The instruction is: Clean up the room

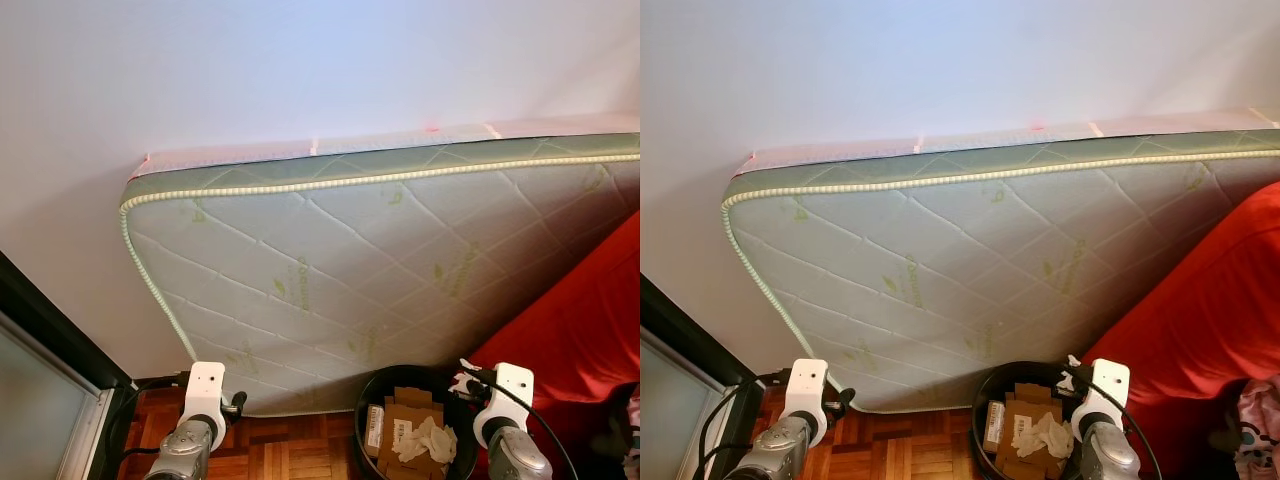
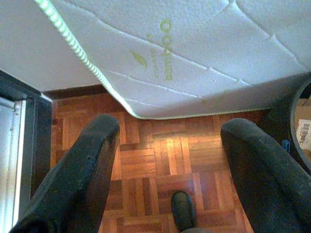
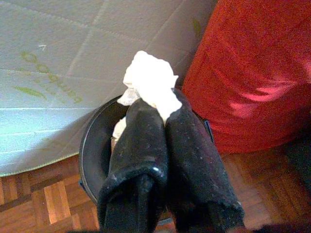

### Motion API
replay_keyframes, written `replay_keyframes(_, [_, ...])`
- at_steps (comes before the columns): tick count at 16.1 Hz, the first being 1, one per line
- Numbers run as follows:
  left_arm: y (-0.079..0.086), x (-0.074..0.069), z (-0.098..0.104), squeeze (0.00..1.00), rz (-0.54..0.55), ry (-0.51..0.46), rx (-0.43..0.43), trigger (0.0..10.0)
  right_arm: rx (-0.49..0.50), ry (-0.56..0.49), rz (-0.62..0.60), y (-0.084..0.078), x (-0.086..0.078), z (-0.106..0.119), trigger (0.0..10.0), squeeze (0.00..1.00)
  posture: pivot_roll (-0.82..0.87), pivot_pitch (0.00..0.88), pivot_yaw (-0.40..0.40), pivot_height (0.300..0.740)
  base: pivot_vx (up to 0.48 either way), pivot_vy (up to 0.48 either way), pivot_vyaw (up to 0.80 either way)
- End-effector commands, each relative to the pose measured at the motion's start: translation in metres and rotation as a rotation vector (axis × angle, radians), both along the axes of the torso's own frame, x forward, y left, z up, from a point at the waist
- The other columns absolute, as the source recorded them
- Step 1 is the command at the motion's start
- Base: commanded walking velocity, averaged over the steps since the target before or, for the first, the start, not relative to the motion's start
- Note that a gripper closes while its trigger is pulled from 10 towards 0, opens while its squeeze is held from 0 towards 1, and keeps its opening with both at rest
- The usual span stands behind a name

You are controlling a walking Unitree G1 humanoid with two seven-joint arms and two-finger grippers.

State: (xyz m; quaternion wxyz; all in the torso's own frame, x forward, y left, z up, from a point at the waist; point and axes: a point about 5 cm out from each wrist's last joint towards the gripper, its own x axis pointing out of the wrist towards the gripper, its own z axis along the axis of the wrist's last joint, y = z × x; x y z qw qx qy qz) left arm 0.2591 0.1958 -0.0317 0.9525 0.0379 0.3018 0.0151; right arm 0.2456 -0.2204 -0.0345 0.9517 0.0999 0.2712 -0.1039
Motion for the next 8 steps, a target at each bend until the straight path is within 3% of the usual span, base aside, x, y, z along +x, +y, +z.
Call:
replay_keyframes(1, [0.002,-0.003,-0.001,0.00,0.019,-0.007,-0.007,10.0,-0.012,-0.001,0.016,0.000,0.002,0.001,10.0,0.00,-0.10,0.000,0.032,0.740,0.000,0.000,0.00])
replay_keyframes(6, [0.007,0.018,0.021,0.00,0.029,-0.152,-0.006,10.0,-0.027,-0.163,0.059,0.003,0.028,0.027,10.0,0.00,-0.10,0.000,0.029,0.740,0.000,0.000,0.00])
replay_keyframes(8, [0.004,0.023,0.027,0.00,0.028,-0.198,-0.010,10.0,-0.013,-0.190,0.058,0.008,0.030,0.029,10.0,0.00,-0.10,0.000,0.025,0.740,0.000,0.000,0.00])
